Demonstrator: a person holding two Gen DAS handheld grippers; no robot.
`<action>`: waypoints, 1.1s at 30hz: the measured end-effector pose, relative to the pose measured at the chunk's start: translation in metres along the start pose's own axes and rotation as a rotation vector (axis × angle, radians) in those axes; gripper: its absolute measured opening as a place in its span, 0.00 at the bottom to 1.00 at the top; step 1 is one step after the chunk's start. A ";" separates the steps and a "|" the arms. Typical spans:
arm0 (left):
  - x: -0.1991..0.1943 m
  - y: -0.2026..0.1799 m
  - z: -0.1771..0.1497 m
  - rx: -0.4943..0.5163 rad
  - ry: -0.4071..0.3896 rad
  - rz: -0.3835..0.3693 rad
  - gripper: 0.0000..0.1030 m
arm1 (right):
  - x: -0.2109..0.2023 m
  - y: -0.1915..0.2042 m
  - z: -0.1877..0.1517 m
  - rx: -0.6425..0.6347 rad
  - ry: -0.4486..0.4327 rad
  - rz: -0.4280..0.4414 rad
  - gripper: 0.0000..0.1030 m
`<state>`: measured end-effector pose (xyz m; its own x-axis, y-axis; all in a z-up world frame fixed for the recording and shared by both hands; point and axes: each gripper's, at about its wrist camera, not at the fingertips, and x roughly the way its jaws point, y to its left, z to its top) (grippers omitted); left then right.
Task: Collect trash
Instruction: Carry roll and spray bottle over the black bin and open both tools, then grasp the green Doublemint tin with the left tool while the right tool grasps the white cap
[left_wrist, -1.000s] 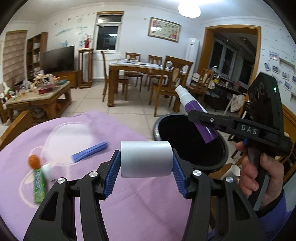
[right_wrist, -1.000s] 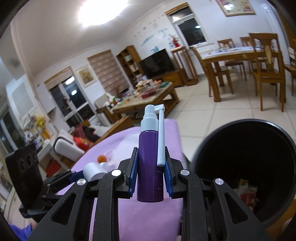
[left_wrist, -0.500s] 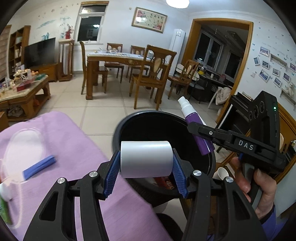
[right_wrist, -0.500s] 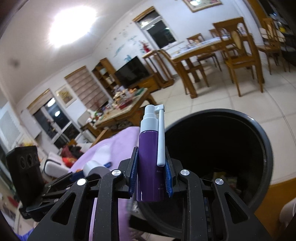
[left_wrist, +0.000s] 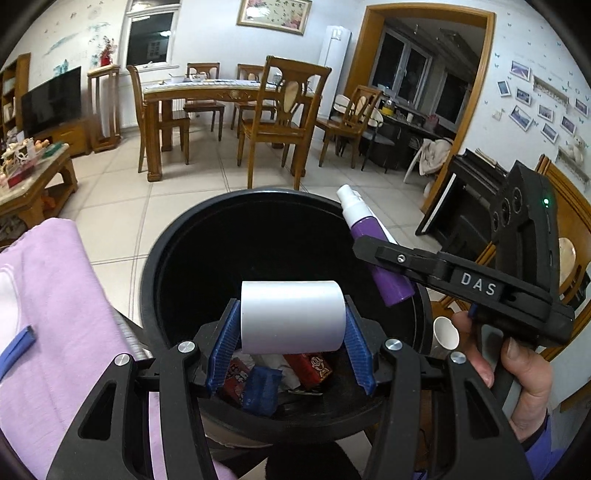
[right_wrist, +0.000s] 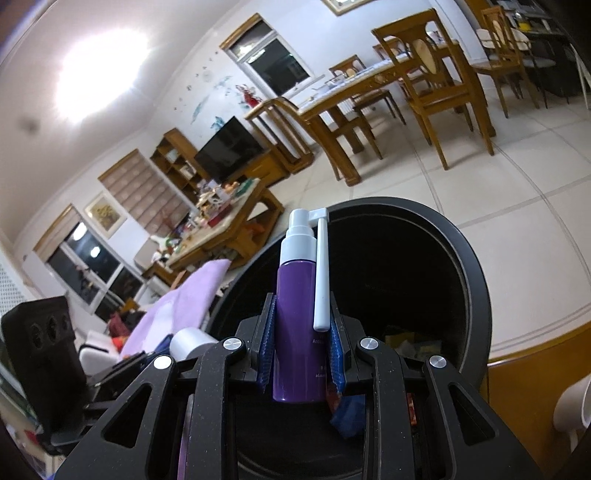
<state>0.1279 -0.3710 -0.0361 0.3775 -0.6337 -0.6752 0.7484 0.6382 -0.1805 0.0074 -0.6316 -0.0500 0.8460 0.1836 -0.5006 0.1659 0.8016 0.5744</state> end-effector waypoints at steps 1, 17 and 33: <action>0.001 -0.001 0.000 0.004 0.002 0.001 0.51 | 0.001 -0.002 -0.001 0.002 0.001 -0.001 0.25; 0.007 -0.014 0.002 0.058 0.022 0.037 0.54 | 0.011 -0.009 -0.008 0.021 0.006 -0.016 0.26; -0.042 0.001 -0.008 0.016 -0.019 0.047 0.70 | 0.015 0.025 -0.015 -0.029 0.006 -0.007 0.54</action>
<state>0.1081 -0.3402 -0.0140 0.4228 -0.6116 -0.6687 0.7382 0.6605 -0.1372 0.0166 -0.6003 -0.0530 0.8418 0.1810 -0.5085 0.1574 0.8188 0.5521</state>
